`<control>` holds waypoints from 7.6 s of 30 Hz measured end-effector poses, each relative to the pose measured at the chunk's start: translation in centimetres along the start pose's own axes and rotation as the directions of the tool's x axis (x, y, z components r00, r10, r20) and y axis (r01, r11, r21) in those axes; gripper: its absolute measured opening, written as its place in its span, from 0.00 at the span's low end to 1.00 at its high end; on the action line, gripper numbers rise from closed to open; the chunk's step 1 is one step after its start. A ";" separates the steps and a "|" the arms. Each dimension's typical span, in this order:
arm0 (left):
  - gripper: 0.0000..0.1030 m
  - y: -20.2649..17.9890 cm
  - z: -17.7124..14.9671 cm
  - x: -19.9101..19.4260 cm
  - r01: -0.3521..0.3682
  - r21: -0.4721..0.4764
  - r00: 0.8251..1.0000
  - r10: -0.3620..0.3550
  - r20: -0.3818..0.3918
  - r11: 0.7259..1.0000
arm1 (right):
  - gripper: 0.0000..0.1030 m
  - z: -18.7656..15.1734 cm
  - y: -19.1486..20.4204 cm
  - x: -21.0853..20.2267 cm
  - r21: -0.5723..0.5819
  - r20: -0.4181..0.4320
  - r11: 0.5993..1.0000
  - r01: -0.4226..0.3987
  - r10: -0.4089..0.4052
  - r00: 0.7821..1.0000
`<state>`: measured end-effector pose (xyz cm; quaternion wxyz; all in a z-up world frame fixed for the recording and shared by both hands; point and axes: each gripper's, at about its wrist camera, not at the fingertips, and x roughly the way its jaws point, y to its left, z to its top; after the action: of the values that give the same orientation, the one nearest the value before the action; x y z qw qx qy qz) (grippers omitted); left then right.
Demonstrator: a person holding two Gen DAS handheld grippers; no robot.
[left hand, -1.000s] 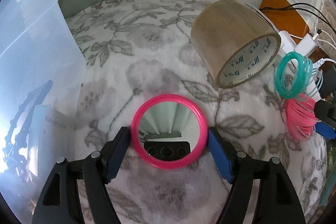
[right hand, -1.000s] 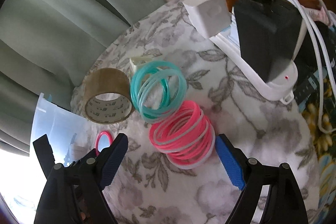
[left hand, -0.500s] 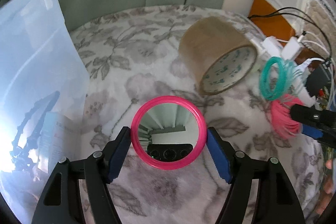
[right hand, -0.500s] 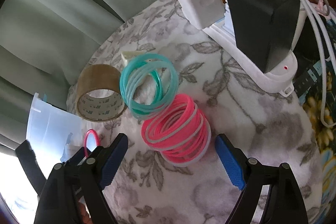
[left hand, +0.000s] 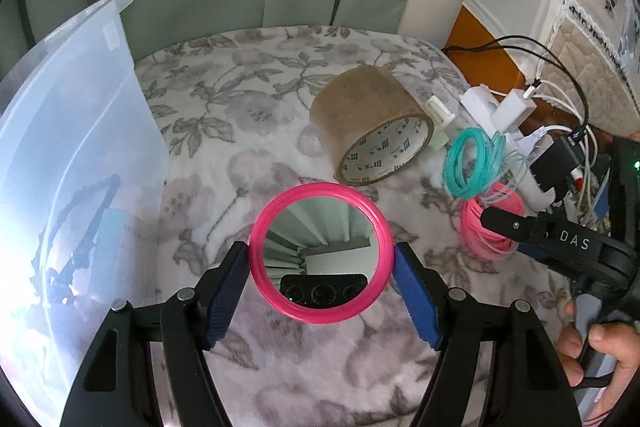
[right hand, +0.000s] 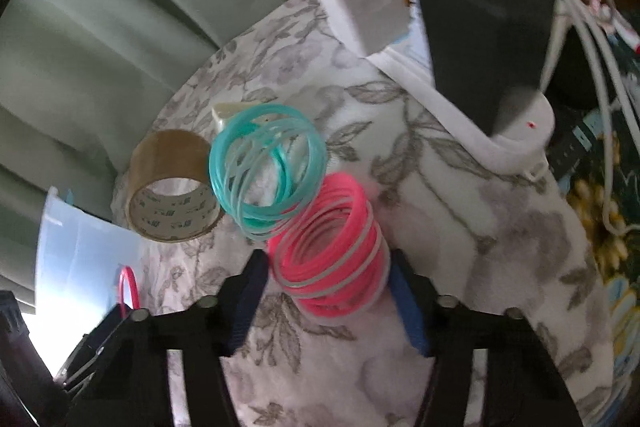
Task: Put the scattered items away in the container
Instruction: 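Grasp the pink and teal bangle bundles with the right tool, then carry the mirror and bangles over the clear box with both tools, then open the left tool to drop the mirror while the right tool releases the bangles, then move both tools back from the box toward the tape roll and white clip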
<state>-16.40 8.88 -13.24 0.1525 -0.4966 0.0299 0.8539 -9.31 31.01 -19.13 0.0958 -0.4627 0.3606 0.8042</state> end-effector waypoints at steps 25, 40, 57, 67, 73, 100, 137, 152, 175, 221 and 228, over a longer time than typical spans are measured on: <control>0.72 0.3 -0.4 -3.4 0.046 -0.033 0.998 -0.045 0.031 0.998 | 0.23 -7.0 0.3 -1.1 0.001 0.047 0.990 -0.141 0.141 0.989; 0.72 0.3 -0.4 -2.3 0.055 -0.047 0.998 -0.055 0.006 0.997 | 0.43 -6.7 1.1 1.1 -0.009 0.001 0.984 -0.179 0.179 0.984; 0.72 0.1 -0.6 -1.7 0.065 -0.047 0.998 -0.066 -0.020 0.997 | 0.11 -3.2 3.0 0.2 -0.009 0.024 0.977 -0.213 0.213 0.977; 0.72 -0.7 -0.6 -3.4 0.076 -0.034 0.997 -0.076 0.005 0.997 | 0.08 -2.3 4.4 -4.2 -0.027 0.079 0.964 -0.266 0.267 0.960; 0.72 -1.1 -0.6 -5.3 0.089 -0.032 0.995 -0.088 0.036 0.996 | 0.08 -3.6 5.6 -5.8 -0.069 0.112 0.950 -0.304 0.310 0.944; 0.72 1.5 -0.2 -17.0 0.207 -0.059 0.936 -0.180 0.304 0.977 | 0.08 -2.9 10.2 -19.4 -0.284 0.301 0.915 -0.286 0.368 0.880; 0.72 22.5 -6.1 -16.6 0.198 -0.498 0.932 -0.004 0.363 0.844 | 0.08 -2.3 33.9 -18.1 -0.610 -0.116 0.676 -0.414 0.440 0.890; 0.72 23.6 -5.8 -14.6 0.162 -0.491 0.943 0.012 0.333 0.856 | 0.08 -4.3 34.5 -11.7 -0.614 -0.202 0.683 -0.395 0.348 0.915; 0.73 23.1 -4.5 -14.6 0.090 -0.493 0.967 0.043 0.251 0.865 | 0.49 -6.0 33.2 -12.2 -0.626 -0.181 0.686 -0.370 0.333 0.925; 0.74 4.0 -1.0 -18.3 0.086 -0.196 0.940 -0.014 0.340 0.977 | 0.60 -5.2 17.0 -16.1 -0.430 0.046 0.792 -0.434 0.499 0.866; 0.74 0.3 -0.1 -15.1 0.098 -0.122 0.963 -0.063 0.263 0.988 | 0.61 -2.5 10.7 -15.8 -0.298 0.122 0.881 -0.368 0.417 0.901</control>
<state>-9.50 5.08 -0.36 0.1562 -0.3911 -0.0681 0.9044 -4.07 24.48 -1.77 -0.1004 -0.3127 0.3246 0.8870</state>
